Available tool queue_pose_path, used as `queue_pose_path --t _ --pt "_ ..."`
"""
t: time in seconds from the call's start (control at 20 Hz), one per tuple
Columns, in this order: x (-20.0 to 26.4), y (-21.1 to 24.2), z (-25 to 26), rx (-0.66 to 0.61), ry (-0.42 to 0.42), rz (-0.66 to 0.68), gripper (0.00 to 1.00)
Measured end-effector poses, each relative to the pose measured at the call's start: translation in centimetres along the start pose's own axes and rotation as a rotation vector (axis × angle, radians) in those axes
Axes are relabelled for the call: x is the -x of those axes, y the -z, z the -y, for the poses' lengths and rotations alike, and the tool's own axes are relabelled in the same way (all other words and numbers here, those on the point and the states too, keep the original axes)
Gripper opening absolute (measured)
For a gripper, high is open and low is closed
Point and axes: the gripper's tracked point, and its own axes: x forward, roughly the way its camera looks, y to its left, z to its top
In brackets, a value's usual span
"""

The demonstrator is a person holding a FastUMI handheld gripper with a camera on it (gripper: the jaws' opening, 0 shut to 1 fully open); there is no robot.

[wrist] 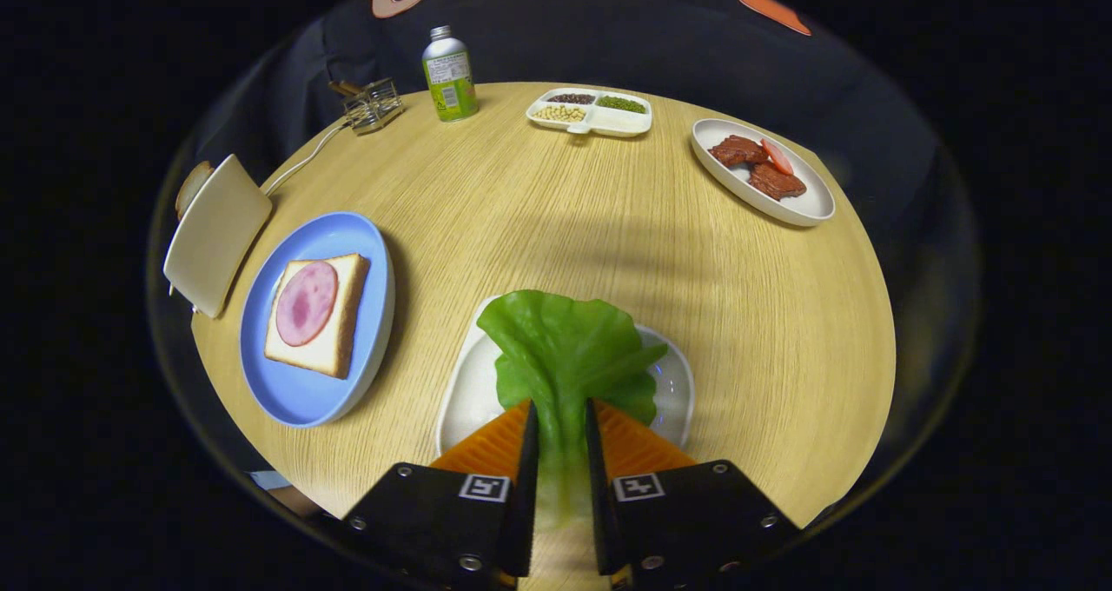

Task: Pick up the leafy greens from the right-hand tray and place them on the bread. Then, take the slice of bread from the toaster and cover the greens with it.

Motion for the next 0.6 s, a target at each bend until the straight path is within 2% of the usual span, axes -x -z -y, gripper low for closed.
queue_pose_path --t 0.05,0.15,0.6 --pt "0.0 0.0 0.0 -0.010 0.001 0.003 0.18" --pt "0.0 -0.1 0.1 -0.049 0.005 0.016 0.11" --pt "2.8 -2.2 -1.2 -0.087 -0.022 0.111 0.08"
